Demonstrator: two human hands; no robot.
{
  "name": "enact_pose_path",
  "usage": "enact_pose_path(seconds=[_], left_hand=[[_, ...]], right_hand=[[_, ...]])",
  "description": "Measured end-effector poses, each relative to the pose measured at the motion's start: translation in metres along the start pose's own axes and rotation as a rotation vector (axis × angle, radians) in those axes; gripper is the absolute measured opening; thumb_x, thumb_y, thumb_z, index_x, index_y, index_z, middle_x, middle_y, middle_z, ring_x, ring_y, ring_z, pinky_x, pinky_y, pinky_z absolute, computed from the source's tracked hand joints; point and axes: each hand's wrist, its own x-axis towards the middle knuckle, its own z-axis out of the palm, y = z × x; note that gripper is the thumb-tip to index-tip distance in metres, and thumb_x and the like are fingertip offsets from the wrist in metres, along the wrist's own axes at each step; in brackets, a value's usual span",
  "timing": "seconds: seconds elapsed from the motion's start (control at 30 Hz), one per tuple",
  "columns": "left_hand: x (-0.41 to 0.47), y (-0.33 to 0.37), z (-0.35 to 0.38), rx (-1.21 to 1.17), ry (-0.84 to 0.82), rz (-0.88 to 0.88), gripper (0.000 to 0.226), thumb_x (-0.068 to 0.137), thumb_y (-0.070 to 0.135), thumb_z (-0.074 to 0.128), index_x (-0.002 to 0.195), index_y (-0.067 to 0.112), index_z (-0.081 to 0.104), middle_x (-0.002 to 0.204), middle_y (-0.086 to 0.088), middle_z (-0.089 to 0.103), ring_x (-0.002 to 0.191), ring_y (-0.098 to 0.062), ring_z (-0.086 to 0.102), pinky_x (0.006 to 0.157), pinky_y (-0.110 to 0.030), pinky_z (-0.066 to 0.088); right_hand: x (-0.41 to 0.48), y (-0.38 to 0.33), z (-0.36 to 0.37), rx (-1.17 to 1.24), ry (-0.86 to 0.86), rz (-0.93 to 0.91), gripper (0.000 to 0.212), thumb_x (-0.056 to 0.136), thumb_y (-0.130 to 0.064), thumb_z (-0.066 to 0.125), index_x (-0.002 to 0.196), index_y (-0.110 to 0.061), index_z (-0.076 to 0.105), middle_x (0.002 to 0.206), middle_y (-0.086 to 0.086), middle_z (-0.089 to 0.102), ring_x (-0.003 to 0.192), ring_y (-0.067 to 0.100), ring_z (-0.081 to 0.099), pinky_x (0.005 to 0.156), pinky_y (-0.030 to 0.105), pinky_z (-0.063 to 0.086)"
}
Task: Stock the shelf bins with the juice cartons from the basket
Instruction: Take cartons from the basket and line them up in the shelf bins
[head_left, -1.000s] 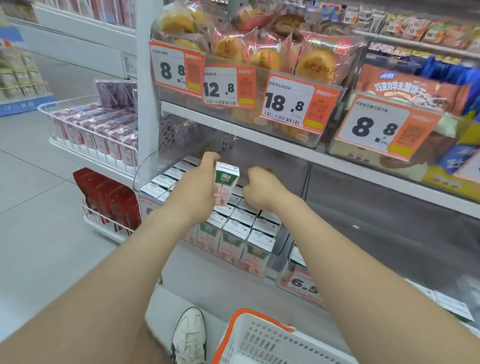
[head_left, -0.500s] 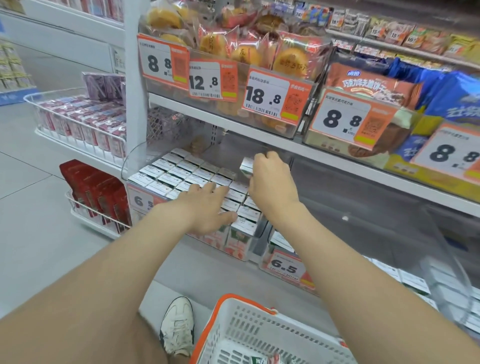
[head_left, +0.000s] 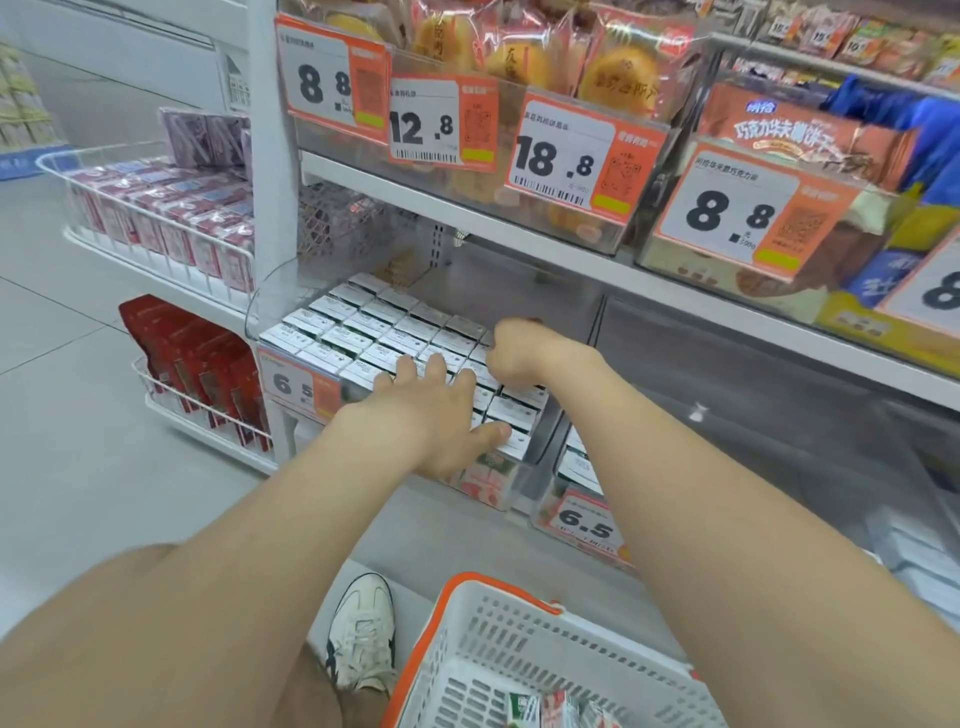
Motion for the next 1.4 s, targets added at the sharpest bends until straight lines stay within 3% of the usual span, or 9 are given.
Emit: enact_pose_path(seconds=[0.13,0.23,0.4,0.53,0.67,0.8,1.0,1.2,1.4], left_hand=[[-0.016,0.012,-0.004,-0.021,0.126,-0.030,0.072,0.103,0.066,0.039,0.152,0.014,0.036,0.153,-0.017,0.039,0.141,-0.043,0.036,0.107,-0.055,0.039],[-0.037,0.031,0.002,-0.049,0.394,0.011,0.049,0.101,0.044,0.053,0.138,0.013,0.046,0.134,-0.015,0.050,0.127,-0.040,0.046,0.098,-0.048,0.044],[-0.074,0.080,0.035,-0.246,0.500,0.072,0.020,0.094,0.038,0.060,0.098,0.020,0.053,0.094,-0.006,0.060,0.093,-0.036,0.062,0.066,-0.039,0.044],[-0.077,0.116,0.079,-0.026,-0.015,0.379,0.023,0.093,0.047,0.062,0.086,0.025,0.058,0.094,-0.003,0.067,0.093,-0.031,0.066,0.080,-0.041,0.057],[-0.065,0.150,0.133,0.204,-0.418,0.502,0.033,0.103,0.043,0.056,0.129,0.022,0.063,0.122,0.000,0.063,0.108,-0.025,0.060,0.097,-0.038,0.051],[-0.039,0.173,0.192,0.308,-0.474,0.493,0.034,0.106,0.035,0.052,0.134,0.018,0.060,0.133,-0.006,0.063,0.116,-0.031,0.064,0.100,-0.045,0.054],[-0.005,0.188,0.273,0.272,-0.475,0.486,0.030,0.104,0.021,0.053,0.132,0.018,0.060,0.129,-0.006,0.061,0.113,-0.029,0.064,0.095,-0.045,0.056],[0.007,0.202,0.344,0.166,-0.381,0.440,0.023,0.099,0.007,0.053,0.116,0.016,0.065,0.120,-0.010,0.062,0.103,-0.029,0.064,0.090,-0.045,0.058],[0.004,0.217,0.374,0.315,-0.434,0.500,0.091,0.087,-0.015,0.055,0.160,0.036,0.032,0.165,-0.021,0.008,0.144,-0.043,0.036,0.099,-0.047,0.054]], right_hand=[[-0.041,0.000,0.005,0.098,0.274,-0.097,0.009,0.097,-0.006,0.051,0.088,-0.008,0.053,0.093,0.013,0.056,0.081,0.033,0.057,0.059,0.038,0.045],[-0.094,0.011,0.039,0.211,0.614,-0.230,0.034,0.088,-0.009,0.048,0.116,-0.007,0.069,0.109,0.013,0.065,0.101,0.036,0.059,0.084,0.046,0.051],[-0.200,0.056,0.097,0.302,0.936,-0.309,0.022,0.079,-0.008,0.049,0.093,-0.006,0.065,0.090,0.009,0.059,0.083,0.031,0.054,0.073,0.040,0.043],[-0.250,0.105,0.156,0.215,0.729,-0.284,0.014,0.085,-0.015,0.049,0.084,-0.012,0.063,0.077,0.003,0.059,0.063,0.026,0.054,0.051,0.036,0.042],[-0.268,0.146,0.213,0.036,0.254,-0.201,0.024,0.095,-0.023,0.043,0.092,-0.014,0.065,0.084,0.004,0.062,0.067,0.032,0.062,0.053,0.034,0.039],[-0.269,0.180,0.269,0.116,-0.065,0.035,0.023,0.097,-0.014,0.051,0.110,-0.016,0.069,0.109,0.007,0.069,0.093,0.032,0.065,0.074,0.041,0.058],[-0.285,0.209,0.350,0.240,-0.353,0.300,0.029,0.093,-0.003,0.057,0.120,-0.010,0.066,0.119,0.014,0.064,0.102,0.035,0.065,0.080,0.038,0.054],[-0.284,0.212,0.391,0.277,-0.353,0.517,0.026,0.097,-0.001,0.061,0.122,-0.007,0.059,0.122,0.013,0.060,0.112,0.033,0.065,0.082,0.038,0.051],[-0.272,0.196,0.428,0.315,-0.410,0.566,0.061,0.094,0.004,0.060,0.149,0.000,0.035,0.134,0.020,0.059,0.121,0.039,0.063,0.076,0.042,0.047]])
